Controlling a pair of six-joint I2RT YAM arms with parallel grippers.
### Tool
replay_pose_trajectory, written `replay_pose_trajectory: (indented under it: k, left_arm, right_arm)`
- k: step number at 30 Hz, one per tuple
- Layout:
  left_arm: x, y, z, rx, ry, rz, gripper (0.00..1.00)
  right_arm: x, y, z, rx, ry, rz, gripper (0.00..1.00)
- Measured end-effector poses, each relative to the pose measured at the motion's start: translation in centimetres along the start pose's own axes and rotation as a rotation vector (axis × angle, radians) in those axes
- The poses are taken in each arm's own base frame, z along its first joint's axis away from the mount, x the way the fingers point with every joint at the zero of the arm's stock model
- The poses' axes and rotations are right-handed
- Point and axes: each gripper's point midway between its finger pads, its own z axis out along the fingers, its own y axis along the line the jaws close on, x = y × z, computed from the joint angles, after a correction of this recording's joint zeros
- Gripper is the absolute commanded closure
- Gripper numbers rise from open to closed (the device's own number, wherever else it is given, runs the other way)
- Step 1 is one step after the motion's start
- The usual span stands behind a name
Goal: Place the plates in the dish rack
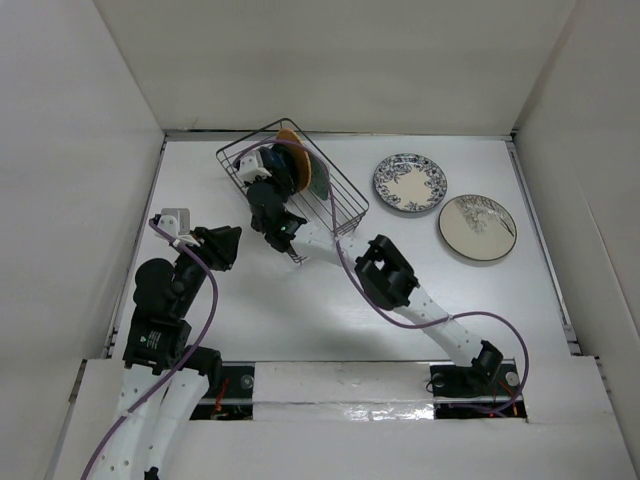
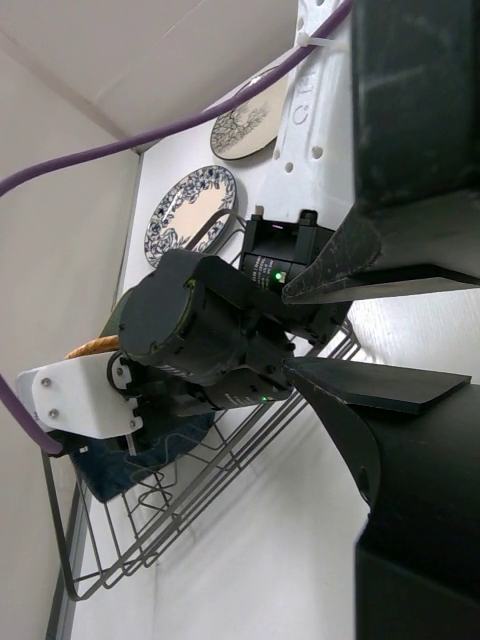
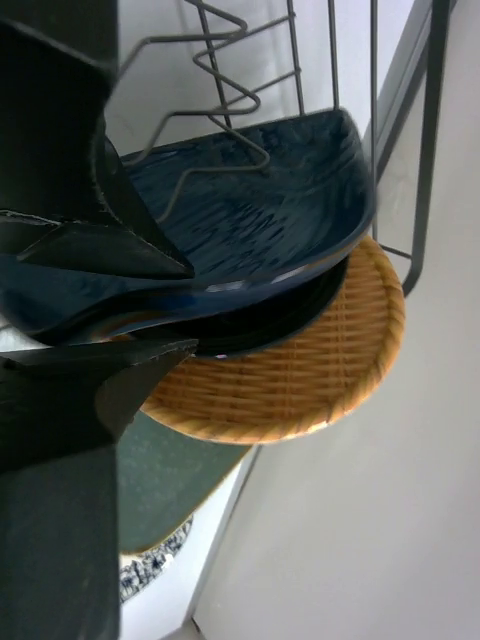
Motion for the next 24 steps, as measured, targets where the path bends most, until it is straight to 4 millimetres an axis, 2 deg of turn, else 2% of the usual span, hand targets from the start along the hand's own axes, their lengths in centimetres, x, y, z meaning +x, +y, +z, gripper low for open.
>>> replay_pose_trajectory:
  k: [3,7,9,11,13,14,15,16,18,19,21,22,23,24]
  left_arm:
    - [0.0,0.0,0.0,0.000,0.000,0.000,0.75]
    - [0.0,0.0,0.0,-0.001,0.000,0.000,0.75]
    - [0.0,0.0,0.0,-0.002,-0.001,0.000,0.75]
    - [-0.1,0.1,0.0,-0.006,-0.005,0.000,0.75]
    - [-0.2,0.1,-0.1,-0.009,-0.009,0.001,0.75]
    - [-0.2,0.2,-0.1,-0.010,-0.012,0.001,0.75]
    - [-0.3,0.1,-0.2,-0.010,-0.016,0.001,0.75]
    - [-0.3,0.1,-0.2,-0.010,-0.017,0.001,0.75]
    - [-0.3,0.1,-0.2,-0.009,-0.017,0.001,0.76]
    - [-0.4,0.1,-0.2,-0.009,-0.018,0.001,0.81]
    - [-0.3,0.1,-0.2,-0.007,-0.017,0.001,0.86]
    - [-0.3,0.1,-0.2,-0.007,-0.017,0.001,0.92]
    - [-0.3,0.0,-0.2,-0.006,-0.017,0.001,0.96]
    - [-0.4,0.0,-0.2,-0.006,-0.017,0.000,0.99]
  right_arm:
    - [0.8,0.5,-0.1,-0.008,0.008,0.034,0.52]
    - [2.0,0.8,-0.6,-0.038,0.031,0.066,0.46]
    - [1.6,0.2,-1.1,-0.061,0.035,0.095,0.45]
    - [0.2,-1.2,-1.8,-0.086,0.032,0.139,0.45]
    - [-1.8,-3.6,-2.8,-0.107,0.021,0.195,0.45]
    - [-3.2,-5.2,-3.3,-0.115,0.006,0.238,0.51]
    - [-4.6,-7.0,-4.1,-0.131,-0.013,0.286,0.73]
    - [-5.9,-9.0,-4.9,-0.139,-0.029,0.328,0.83]
    - [-8.4,-13.1,-6.7,-0.156,-0.071,0.457,1.00]
    - [-9.0,-15.2,-7.5,-0.162,-0.085,0.520,1.00]
    - [-9.2,-18.7,-9.0,-0.182,-0.098,0.637,1.00]
    - [-8.7,-20.2,-9.5,-0.191,-0.101,0.692,1.00]
    - [-7.4,-21.9,-9.8,-0.188,-0.093,0.737,1.00]
    - [-4.9,-23.4,-9.9,-0.175,-0.064,0.767,1.00]
